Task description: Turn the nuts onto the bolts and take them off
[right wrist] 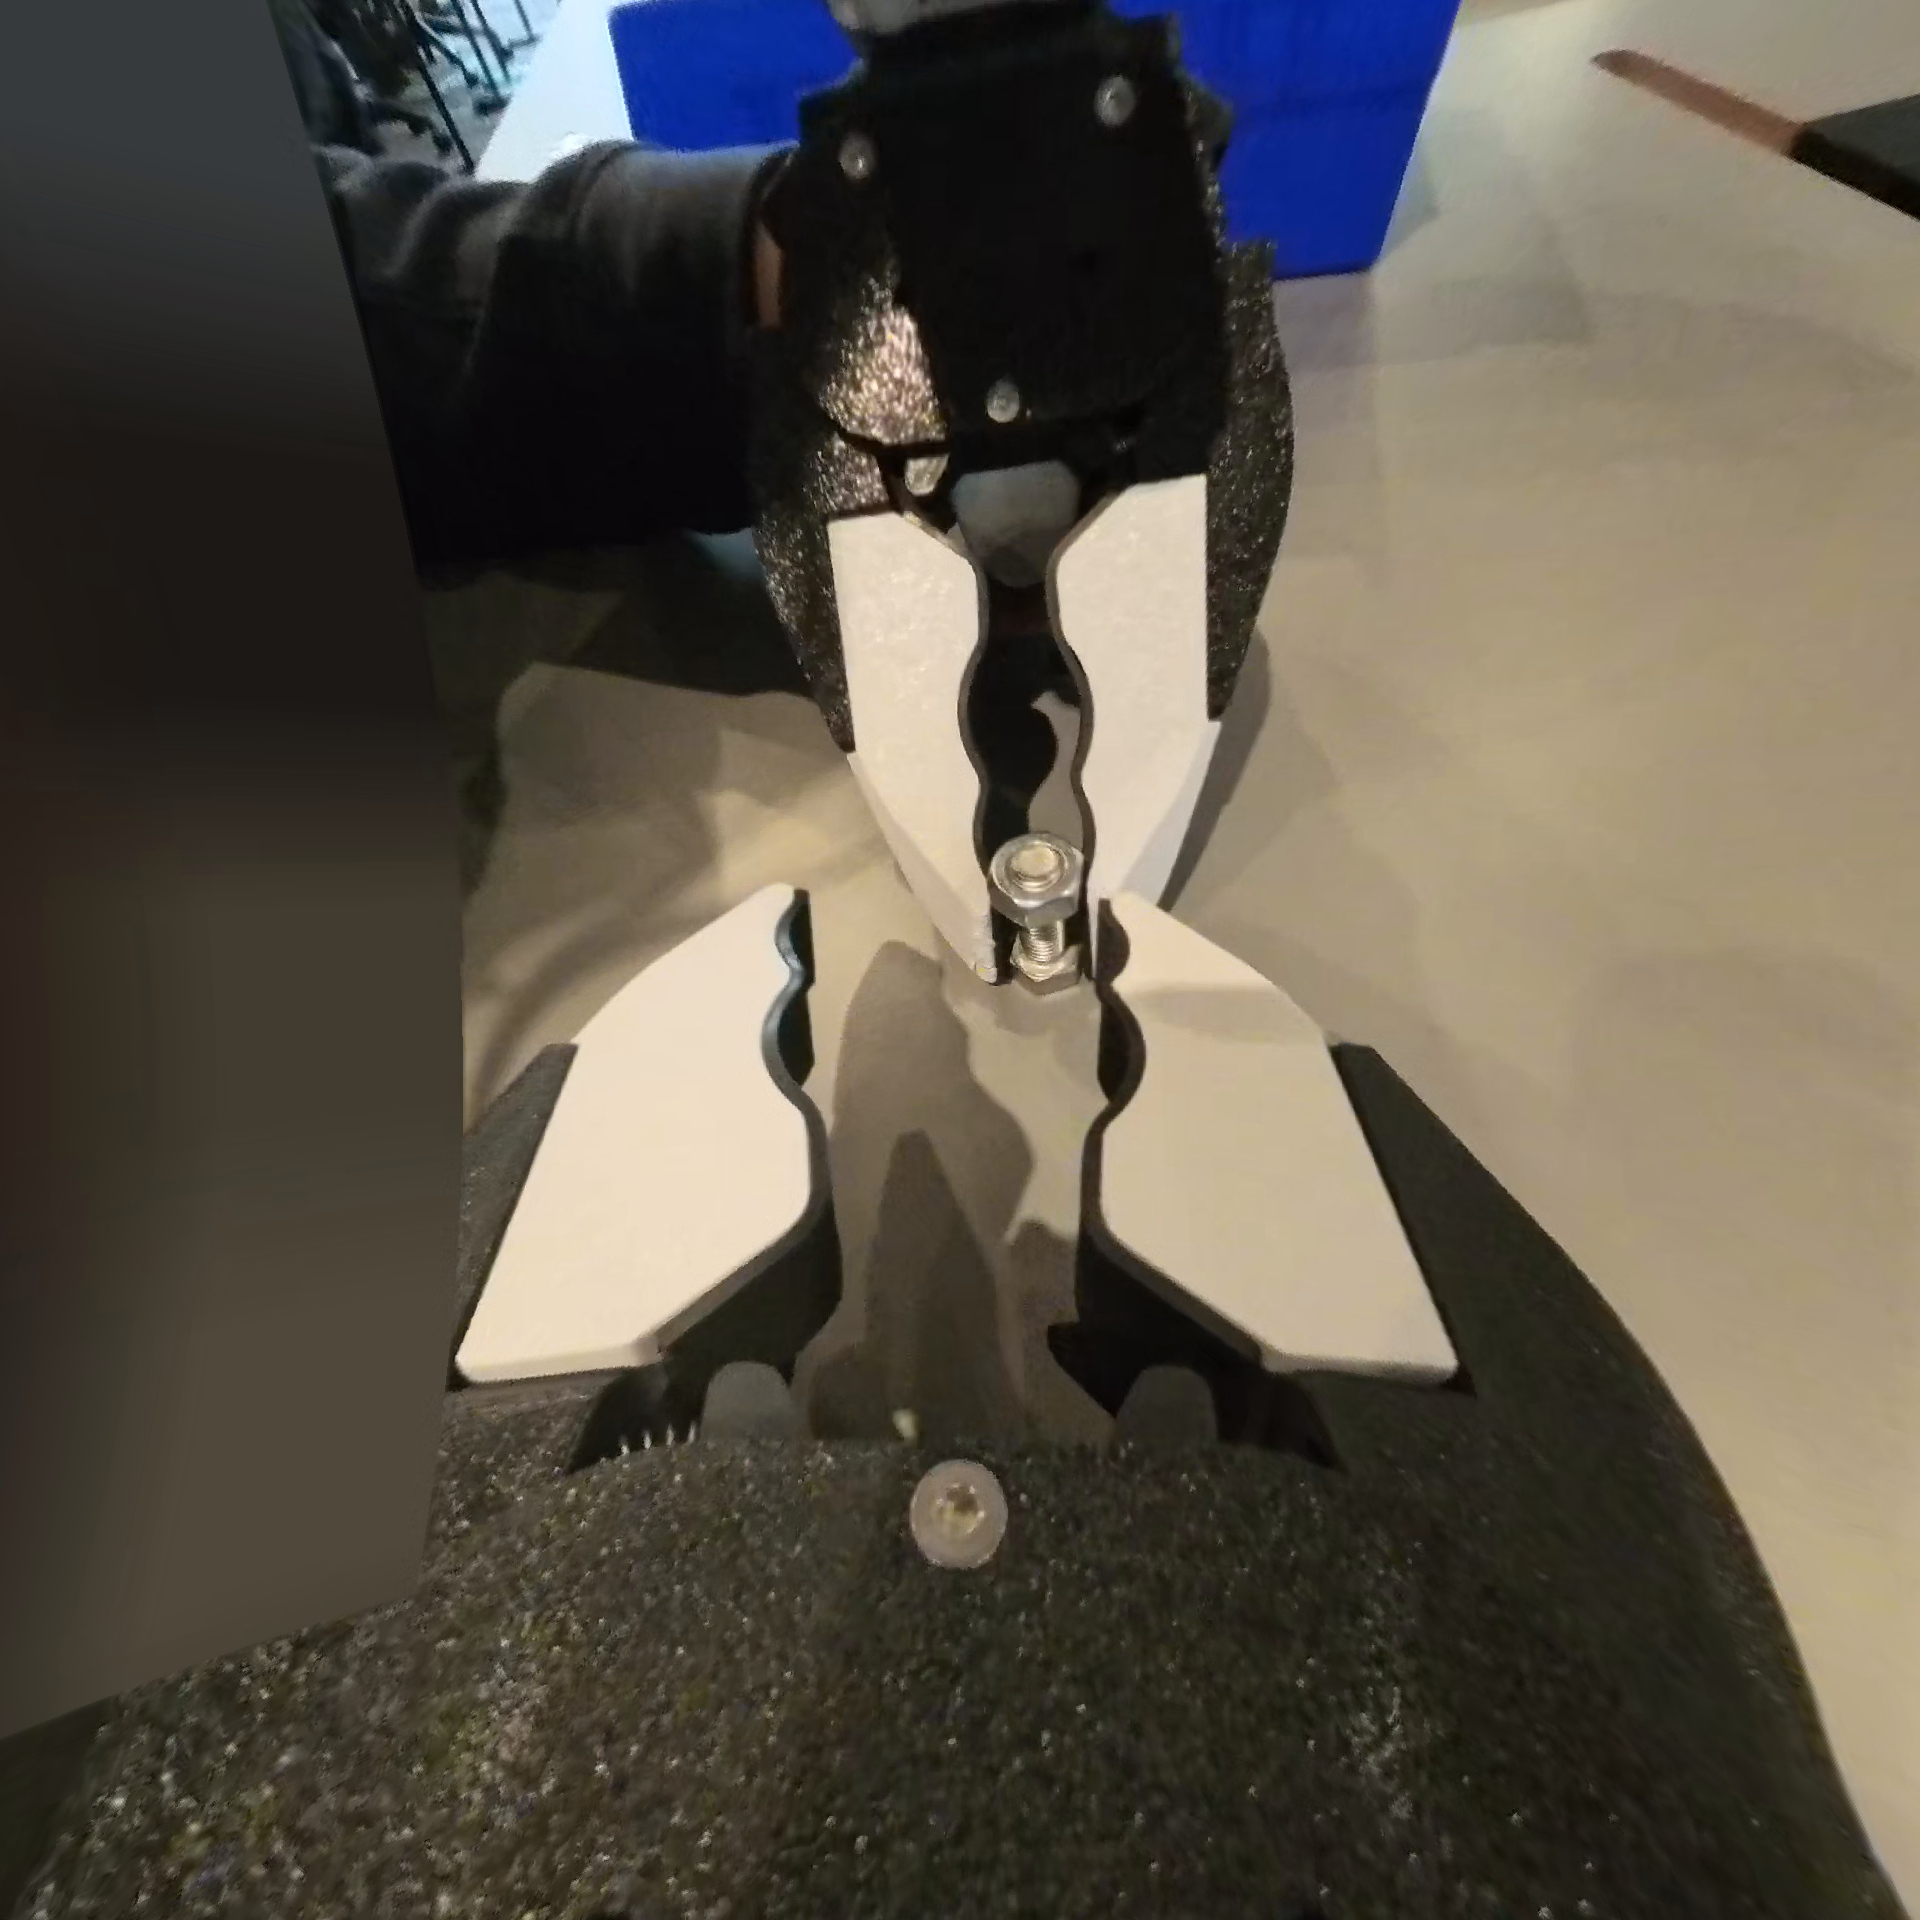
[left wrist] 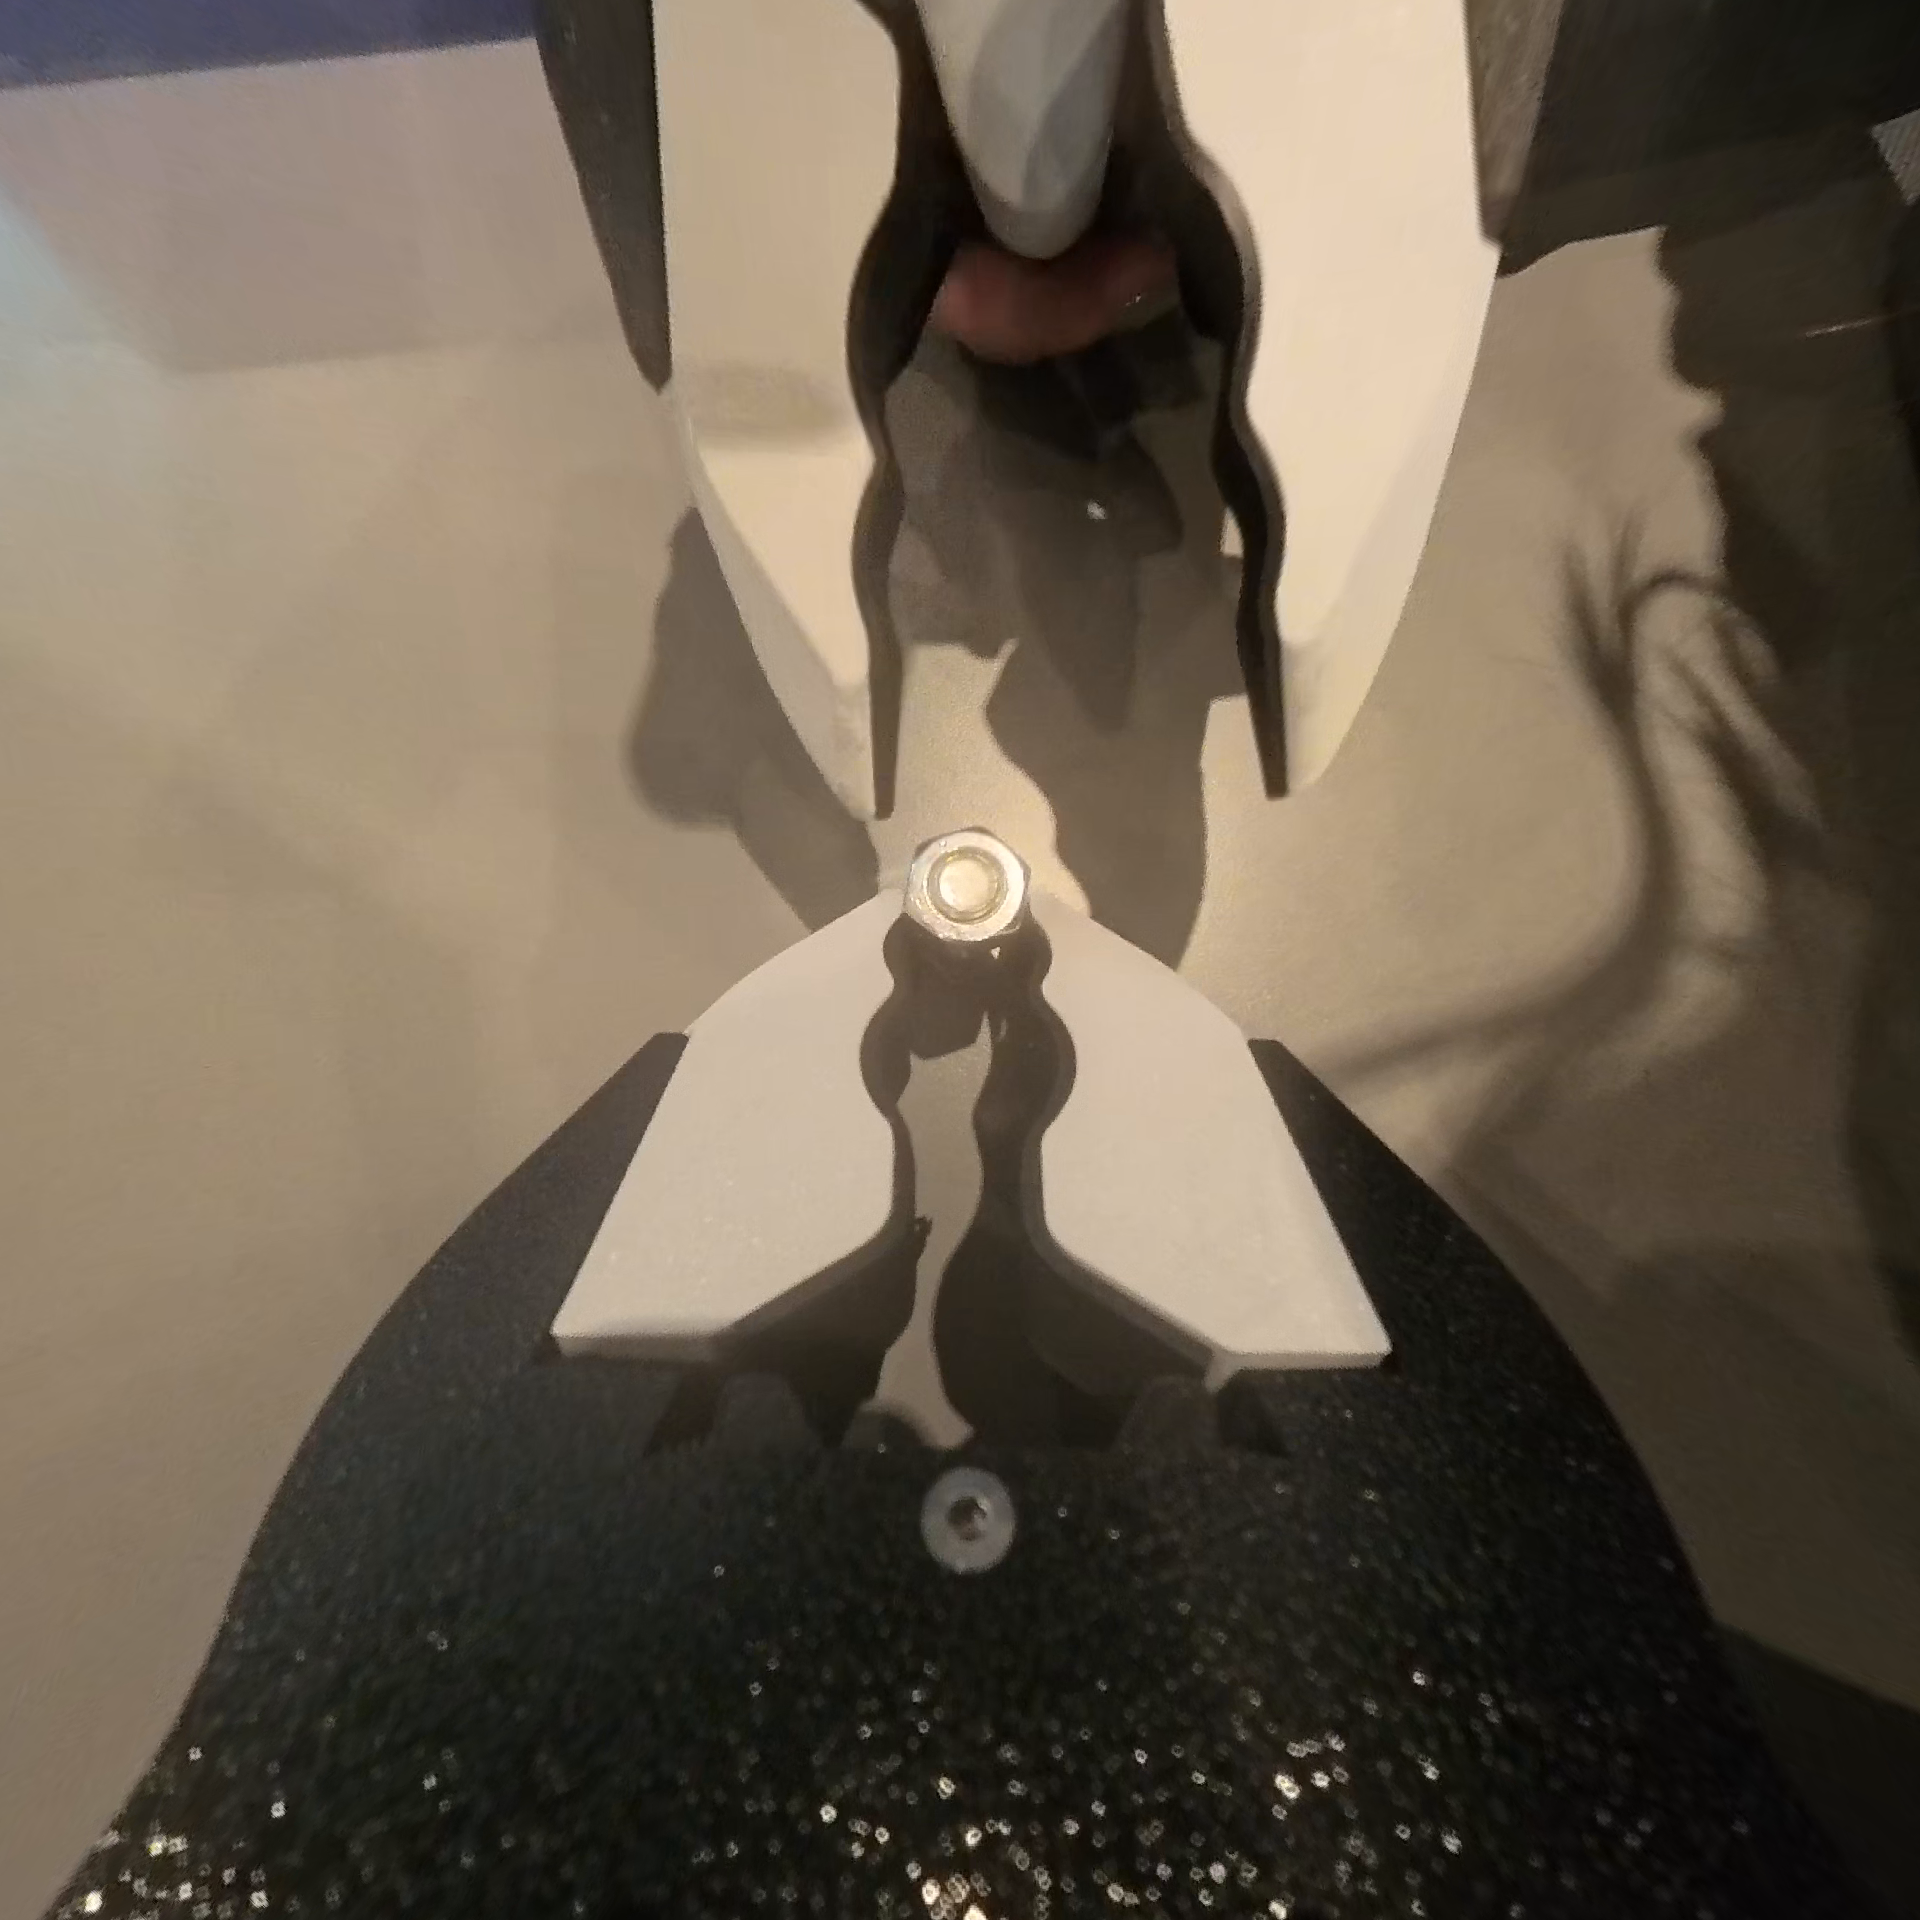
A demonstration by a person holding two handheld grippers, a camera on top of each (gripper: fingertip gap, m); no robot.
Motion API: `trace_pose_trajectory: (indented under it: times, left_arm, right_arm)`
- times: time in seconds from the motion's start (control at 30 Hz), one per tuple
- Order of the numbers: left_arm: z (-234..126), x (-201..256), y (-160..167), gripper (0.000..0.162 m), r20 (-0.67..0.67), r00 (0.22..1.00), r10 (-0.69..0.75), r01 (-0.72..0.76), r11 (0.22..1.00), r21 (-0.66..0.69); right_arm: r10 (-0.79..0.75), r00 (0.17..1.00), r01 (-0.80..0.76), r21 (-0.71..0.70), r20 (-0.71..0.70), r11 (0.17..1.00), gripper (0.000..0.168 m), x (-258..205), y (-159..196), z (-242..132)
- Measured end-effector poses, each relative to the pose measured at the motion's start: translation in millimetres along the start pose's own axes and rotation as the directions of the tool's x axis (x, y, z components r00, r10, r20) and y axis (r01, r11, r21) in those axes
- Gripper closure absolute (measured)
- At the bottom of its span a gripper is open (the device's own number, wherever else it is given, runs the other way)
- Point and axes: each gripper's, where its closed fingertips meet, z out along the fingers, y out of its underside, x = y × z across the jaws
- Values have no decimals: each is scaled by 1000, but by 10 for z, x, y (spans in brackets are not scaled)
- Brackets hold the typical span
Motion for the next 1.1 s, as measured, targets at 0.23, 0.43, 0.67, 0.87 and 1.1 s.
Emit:
trace_pose_trajectory:
  times: [0.23, 0.43, 0.67, 0.87, 1.1]
  left_arm:
    - [-2, 2, -1, 145, -2, 1000, 1, -1, 1000, 3]
    - [0, 0, 0, 145, 0, 1000, 0, 0, 1000, 0]
    - [1, -1, -1, 145, 1, 1000, -1, 1, 1000, 0]
    - [1, -1, -1, 145, 0, 1000, 0, 0, 1000, 0]
    - [0, -1, -2, 145, -1, 1000, 0, 0, 1000, 1]
  right_arm:
    - [-27, 998, 28, -25, 65, 999, 127, -111, 37, 9]
    - [-4, 999, 5, -1, 39, 1000, 128, -60, 10, -17]
    - [-56, 998, 56, -1, -25, 998, 120, -6, -16, 28]
    - [-56, 998, 56, -4, -15, 998, 121, -20, -15, 39]
    - [-31, 1000, 31, 2, 5, 1000, 125, -33, -13, 24]
